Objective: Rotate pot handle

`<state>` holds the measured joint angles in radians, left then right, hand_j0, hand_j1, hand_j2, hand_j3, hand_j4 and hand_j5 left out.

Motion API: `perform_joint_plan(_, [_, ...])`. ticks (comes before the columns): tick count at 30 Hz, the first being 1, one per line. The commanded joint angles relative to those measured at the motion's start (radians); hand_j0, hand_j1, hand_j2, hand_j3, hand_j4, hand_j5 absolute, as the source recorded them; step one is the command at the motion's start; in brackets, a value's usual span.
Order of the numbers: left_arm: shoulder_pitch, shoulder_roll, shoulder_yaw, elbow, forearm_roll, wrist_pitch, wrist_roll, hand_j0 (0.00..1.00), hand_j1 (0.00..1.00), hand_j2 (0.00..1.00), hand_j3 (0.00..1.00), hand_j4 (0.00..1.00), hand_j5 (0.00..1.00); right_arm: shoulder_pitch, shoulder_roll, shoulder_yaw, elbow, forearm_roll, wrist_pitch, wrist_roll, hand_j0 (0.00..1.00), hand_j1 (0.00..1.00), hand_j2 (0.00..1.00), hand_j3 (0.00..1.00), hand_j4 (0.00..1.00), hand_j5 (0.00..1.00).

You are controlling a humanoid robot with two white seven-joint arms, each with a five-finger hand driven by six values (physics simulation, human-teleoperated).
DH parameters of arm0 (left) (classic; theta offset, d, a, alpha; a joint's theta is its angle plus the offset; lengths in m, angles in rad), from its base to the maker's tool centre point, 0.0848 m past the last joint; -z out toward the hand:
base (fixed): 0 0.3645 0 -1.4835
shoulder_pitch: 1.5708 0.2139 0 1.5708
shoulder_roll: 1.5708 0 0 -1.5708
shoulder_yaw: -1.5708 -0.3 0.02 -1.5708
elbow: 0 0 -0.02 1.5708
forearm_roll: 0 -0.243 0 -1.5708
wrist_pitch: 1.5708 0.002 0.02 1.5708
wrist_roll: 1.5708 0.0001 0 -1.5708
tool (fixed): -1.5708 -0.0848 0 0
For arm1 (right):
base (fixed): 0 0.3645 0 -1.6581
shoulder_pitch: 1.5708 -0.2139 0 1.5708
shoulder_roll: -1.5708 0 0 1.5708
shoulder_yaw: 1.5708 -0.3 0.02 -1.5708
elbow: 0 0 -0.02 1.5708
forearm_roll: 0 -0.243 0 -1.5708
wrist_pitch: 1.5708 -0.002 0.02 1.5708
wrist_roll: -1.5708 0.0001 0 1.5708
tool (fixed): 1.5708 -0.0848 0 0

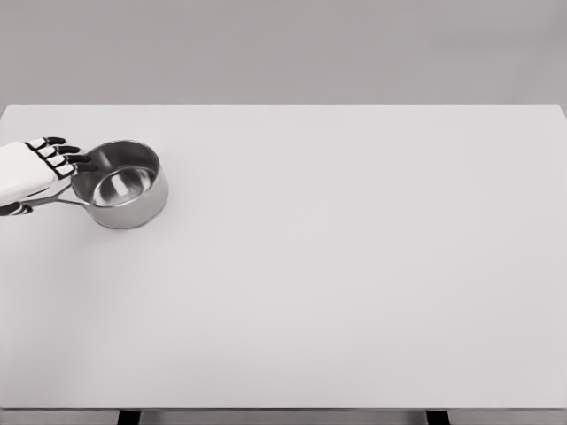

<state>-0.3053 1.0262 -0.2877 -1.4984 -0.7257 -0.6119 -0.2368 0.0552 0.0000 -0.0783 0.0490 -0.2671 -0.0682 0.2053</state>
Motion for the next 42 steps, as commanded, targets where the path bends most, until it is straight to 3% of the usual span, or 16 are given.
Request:
perform_joint_plan(1, [0.000, -0.001, 0.005, 0.013, 0.005, 0.001, 0.001, 1.00, 1.00, 1.00, 1.00, 1.00, 1.00, 0.000, 0.000, 0.000, 0.000, 0.000, 0.001, 0.000, 1.00, 1.00, 1.00, 1.00, 1.00, 1.00])
perform_joint_plan(19, [-0.003, -0.044, 0.044, 0.105, 0.005, 0.001, 0.001, 1.00, 1.00, 1.00, 1.00, 1.00, 1.00, 0.000, 0.000, 0.000, 0.000, 0.000, 0.001, 0.000, 1.00, 1.00, 1.00, 1.00, 1.00, 1.00])
perform_joint_plan(42, [-0.071, -0.113, 0.042, 0.231, 0.005, 0.001, 0.001, 1.00, 1.00, 1.00, 1.00, 1.00, 1.00, 0.000, 0.000, 0.000, 0.000, 0.000, 0.001, 0.000, 1.00, 1.00, 1.00, 1.00, 1.00, 1.00])
